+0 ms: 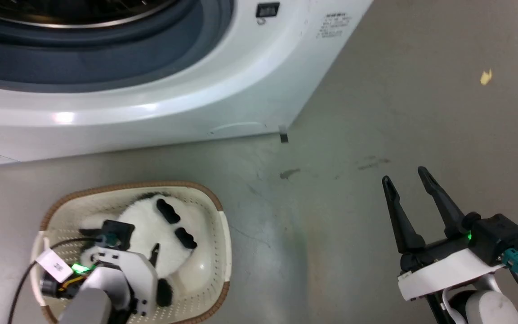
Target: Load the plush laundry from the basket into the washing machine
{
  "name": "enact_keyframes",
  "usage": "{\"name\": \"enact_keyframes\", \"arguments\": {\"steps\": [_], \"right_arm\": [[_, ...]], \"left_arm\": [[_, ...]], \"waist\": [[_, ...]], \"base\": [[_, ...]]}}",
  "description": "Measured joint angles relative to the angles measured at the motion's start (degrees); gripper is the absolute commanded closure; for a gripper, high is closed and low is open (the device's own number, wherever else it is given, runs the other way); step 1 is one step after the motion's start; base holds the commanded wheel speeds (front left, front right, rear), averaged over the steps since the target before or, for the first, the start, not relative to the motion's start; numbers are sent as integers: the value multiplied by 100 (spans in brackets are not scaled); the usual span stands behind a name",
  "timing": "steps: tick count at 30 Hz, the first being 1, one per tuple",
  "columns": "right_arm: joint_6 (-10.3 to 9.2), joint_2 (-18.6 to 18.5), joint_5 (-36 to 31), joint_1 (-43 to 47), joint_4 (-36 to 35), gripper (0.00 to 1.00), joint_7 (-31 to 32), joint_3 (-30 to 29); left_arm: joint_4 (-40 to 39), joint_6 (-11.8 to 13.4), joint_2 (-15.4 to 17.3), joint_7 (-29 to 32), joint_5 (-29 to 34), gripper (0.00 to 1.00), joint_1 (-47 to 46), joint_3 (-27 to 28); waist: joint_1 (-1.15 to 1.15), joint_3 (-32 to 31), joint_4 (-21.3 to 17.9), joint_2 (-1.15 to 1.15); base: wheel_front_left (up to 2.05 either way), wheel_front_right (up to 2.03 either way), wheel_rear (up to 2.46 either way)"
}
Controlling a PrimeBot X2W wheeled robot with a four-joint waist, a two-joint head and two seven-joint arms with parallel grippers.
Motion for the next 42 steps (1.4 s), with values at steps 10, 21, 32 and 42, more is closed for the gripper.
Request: {"name": "enact_keyframes", "arguments": {"steps": [10, 21, 32, 42], "right_arm": [[0, 0, 142, -100, -43, 0, -167, 41], [0, 0, 286, -255, -90, 0, -293, 76], [0, 0, 511, -402, -90, 0, -422, 140], [0, 0, 616, -586, 115, 0, -548, 198]], "left_arm": [[619, 46, 372, -99, 25, 0, -721, -444], [1436, 52, 600, 129, 14, 0, -1321, -865], [2114, 27, 744, 96, -143, 83, -1816, -1212], [2735, -48, 824, -434, -504, 100, -1915, -1371]], "waist": [[0, 709, -253, 0], [0, 1251, -440, 0], [0, 1743, -674, 0], [0, 1794, -1018, 0]], "base": [[0, 0, 0], [0, 0, 0], [0, 0, 0], [0, 0, 0]]}}
